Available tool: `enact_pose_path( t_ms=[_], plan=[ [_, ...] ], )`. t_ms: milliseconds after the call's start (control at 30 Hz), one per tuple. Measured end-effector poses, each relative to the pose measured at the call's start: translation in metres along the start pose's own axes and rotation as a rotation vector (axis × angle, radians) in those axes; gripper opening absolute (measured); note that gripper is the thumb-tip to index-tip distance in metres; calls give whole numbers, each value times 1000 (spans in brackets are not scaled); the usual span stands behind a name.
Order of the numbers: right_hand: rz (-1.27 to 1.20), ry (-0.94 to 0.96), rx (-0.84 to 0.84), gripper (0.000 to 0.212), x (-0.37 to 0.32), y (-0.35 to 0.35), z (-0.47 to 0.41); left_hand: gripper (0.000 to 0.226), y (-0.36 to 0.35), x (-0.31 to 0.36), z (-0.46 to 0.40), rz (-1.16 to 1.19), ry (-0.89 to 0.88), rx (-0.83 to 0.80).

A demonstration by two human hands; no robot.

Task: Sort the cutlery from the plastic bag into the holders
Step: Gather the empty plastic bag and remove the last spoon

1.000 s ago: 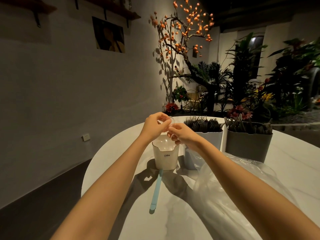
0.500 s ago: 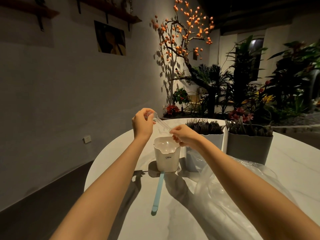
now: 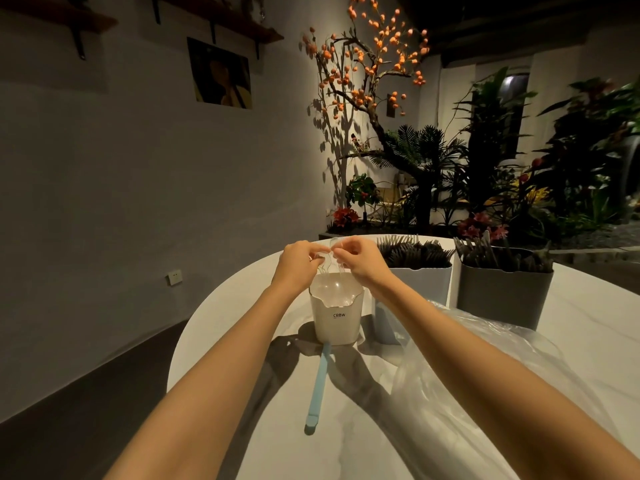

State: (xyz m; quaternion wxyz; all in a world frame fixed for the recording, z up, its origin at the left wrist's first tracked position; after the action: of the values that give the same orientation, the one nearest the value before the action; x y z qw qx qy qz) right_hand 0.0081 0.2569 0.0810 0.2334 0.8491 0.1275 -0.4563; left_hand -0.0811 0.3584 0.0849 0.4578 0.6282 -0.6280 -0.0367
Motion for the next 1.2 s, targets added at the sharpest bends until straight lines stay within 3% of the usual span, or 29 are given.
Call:
enact_pose_path(
  t_ms=[67,200,300,433,633,800,967,1200],
  plan=[
    [43,4,5,14,5,-2,1,27,-3,-3,-1,-39,-7,-52],
    [240,68,-34,33,12,-9,3,29,-16,-11,2,-132,1,-177],
    [374,99,-60,24,20,-12,5,28,-25,-19,6,-232,-10,-235],
    [599,111,-123,19,24,-16,8,25,-28,-23,8,-262,-36,-219],
    [929,110,-218,27,25,-22,13,22,-24,-19,7,-198,-41,-182],
    [835,83,-207,29,18,-13,9,19,-19,-5,7,-112,-51,-139],
    [490,3,-118,37,0,12,15,23,-15,17,13,42,8,-82],
    [260,3,18,14,-31,53,39,21,-8,56,29,198,3,-92]
  ],
)
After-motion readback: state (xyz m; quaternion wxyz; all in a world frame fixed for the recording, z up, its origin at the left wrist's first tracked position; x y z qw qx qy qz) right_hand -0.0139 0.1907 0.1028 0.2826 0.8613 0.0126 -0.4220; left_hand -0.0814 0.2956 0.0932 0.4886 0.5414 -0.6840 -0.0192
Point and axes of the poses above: each hand's wrist, its own z-axis away from the middle knuckle, its own y-axis out of the back of the hand, x = y × z, the point moved 3 cm from there along -z, towards the middle knuckle, and after that the axes turned 6 degrees about x, right-handed, at the moved point
